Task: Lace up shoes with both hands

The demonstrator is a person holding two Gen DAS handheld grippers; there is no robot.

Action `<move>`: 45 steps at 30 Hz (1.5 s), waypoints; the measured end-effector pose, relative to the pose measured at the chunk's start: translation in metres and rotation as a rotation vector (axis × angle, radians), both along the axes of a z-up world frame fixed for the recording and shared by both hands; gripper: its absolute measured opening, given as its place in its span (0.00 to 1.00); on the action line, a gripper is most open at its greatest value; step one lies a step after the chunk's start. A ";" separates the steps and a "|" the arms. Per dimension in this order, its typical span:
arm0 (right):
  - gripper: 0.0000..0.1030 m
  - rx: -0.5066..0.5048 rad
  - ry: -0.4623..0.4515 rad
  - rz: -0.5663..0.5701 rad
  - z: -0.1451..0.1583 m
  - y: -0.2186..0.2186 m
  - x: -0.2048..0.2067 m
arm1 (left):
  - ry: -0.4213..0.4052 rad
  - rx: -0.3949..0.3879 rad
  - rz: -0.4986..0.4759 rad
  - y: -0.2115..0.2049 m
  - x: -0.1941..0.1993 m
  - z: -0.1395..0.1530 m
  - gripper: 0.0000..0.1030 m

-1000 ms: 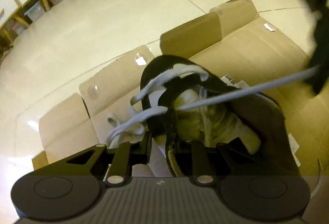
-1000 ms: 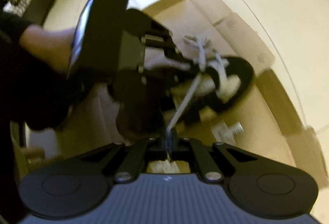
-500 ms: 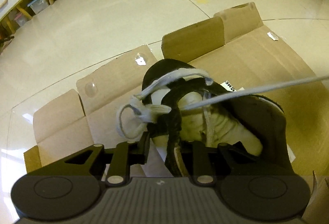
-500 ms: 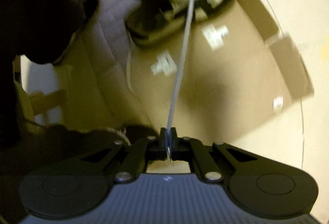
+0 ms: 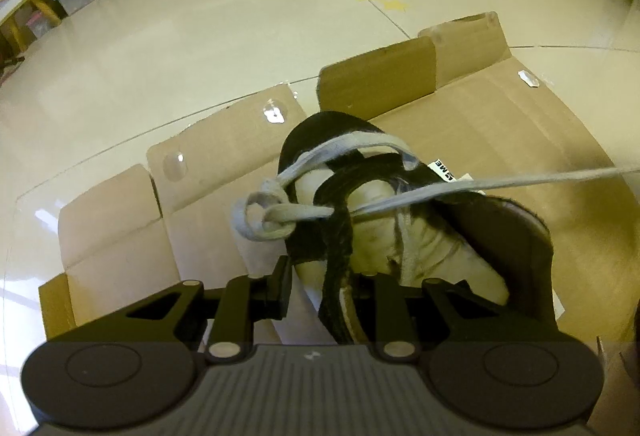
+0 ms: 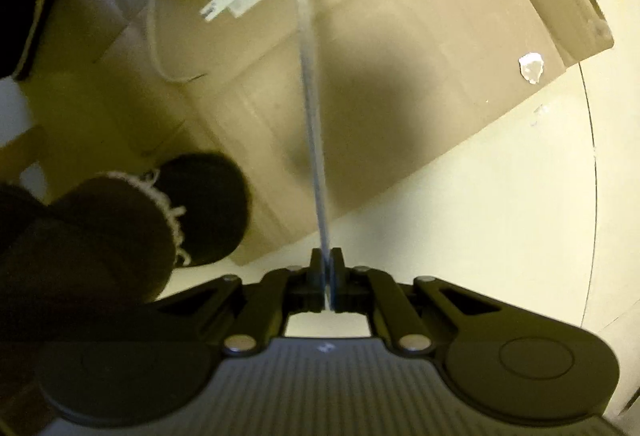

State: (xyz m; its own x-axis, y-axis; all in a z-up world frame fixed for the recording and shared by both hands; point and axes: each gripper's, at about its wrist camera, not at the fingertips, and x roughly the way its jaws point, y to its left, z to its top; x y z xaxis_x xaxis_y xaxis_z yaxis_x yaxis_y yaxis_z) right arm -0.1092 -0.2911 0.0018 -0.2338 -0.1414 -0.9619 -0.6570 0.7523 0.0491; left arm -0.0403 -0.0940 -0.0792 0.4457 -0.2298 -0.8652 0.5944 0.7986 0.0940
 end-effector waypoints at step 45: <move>0.15 0.121 -0.624 -0.469 -0.022 0.066 0.135 | 0.156 -0.115 0.063 0.020 0.009 0.005 0.30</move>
